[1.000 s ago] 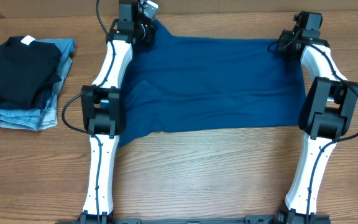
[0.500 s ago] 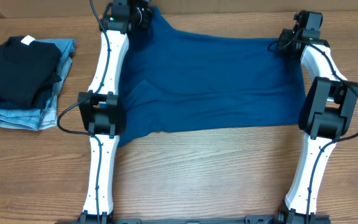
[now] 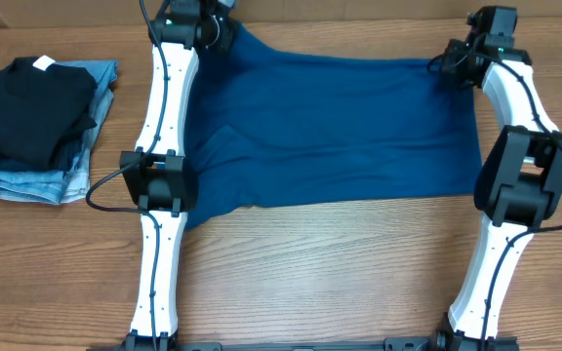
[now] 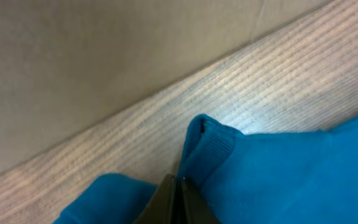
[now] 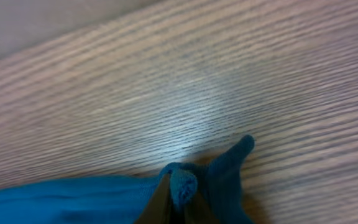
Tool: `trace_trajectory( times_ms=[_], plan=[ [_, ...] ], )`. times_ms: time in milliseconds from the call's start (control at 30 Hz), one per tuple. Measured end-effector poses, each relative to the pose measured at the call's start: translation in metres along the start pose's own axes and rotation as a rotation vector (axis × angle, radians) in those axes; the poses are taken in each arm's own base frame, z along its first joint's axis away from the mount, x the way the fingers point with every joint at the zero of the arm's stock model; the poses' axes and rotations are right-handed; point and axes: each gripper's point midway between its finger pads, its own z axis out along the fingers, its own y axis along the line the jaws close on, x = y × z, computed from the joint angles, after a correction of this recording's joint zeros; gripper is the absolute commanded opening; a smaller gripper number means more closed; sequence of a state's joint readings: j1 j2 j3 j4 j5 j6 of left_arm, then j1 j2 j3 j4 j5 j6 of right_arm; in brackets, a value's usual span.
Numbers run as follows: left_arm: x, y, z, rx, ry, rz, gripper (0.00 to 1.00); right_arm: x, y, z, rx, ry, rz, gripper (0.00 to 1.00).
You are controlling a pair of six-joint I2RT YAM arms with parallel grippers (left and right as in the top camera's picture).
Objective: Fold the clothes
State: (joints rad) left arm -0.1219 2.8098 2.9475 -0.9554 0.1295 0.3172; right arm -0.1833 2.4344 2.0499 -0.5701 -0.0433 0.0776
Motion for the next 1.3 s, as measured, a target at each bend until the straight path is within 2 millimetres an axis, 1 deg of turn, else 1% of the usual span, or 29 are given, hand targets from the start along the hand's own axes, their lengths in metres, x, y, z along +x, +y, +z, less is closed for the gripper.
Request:
trace_trajectory(
  times_ms=[67,133,233,333,367,467,567,733,900,967,1033,1133,1233,1300],
  plan=[
    [0.005,-0.002,-0.006,0.010,0.031,-0.004,0.06,-0.005,0.002,-0.010,-0.003,-0.004,-0.001,0.04],
    [0.010,-0.005,-0.014,0.017,0.063,-0.008,0.06,-0.005,0.002,-0.013,-0.005,0.002,-0.001,0.04],
    [0.012,-0.007,-0.028,0.025,0.090,-0.012,0.04,0.002,0.005,-0.015,-0.021,0.031,-0.020,0.04],
    [0.017,-0.007,-0.040,0.014,0.123,-0.016,0.04,0.010,0.012,-0.016,-0.067,0.064,-0.054,0.04],
    [0.018,-0.006,-0.041,0.010,0.128,-0.020,0.04,0.012,0.013,-0.016,-0.074,0.074,-0.062,0.04],
    [0.033,-0.009,-0.045,0.013,0.191,-0.050,0.04,0.018,0.015,-0.017,-0.086,0.098,-0.079,0.04],
    [0.043,-0.012,-0.047,0.025,0.236,-0.069,0.04,0.021,0.016,-0.020,-0.092,0.112,-0.094,0.04],
    [0.061,-0.020,-0.052,0.043,0.316,-0.112,0.04,0.020,0.018,-0.038,-0.099,0.131,-0.151,0.04],
    [0.072,-0.030,-0.057,0.056,0.372,-0.142,0.04,0.005,0.020,-0.063,-0.102,0.094,-0.180,0.04],
    [0.074,-0.033,-0.059,0.058,0.386,-0.158,0.04,-0.001,0.018,-0.074,-0.100,0.082,-0.181,0.04],
    [0.077,-0.035,-0.063,0.060,0.405,-0.176,0.04,0.000,0.016,-0.080,-0.098,0.092,-0.189,0.04],
    [0.080,-0.037,-0.075,0.062,0.433,-0.198,0.04,0.007,0.015,-0.081,-0.097,0.121,-0.198,0.04],
    [0.078,-0.039,-0.090,0.061,0.446,-0.215,0.04,0.013,0.014,-0.082,-0.098,0.144,-0.212,0.04],
    [0.077,-0.039,-0.096,0.062,0.449,-0.220,0.04,0.016,0.014,-0.082,-0.098,0.158,-0.216,0.04]
  ],
)
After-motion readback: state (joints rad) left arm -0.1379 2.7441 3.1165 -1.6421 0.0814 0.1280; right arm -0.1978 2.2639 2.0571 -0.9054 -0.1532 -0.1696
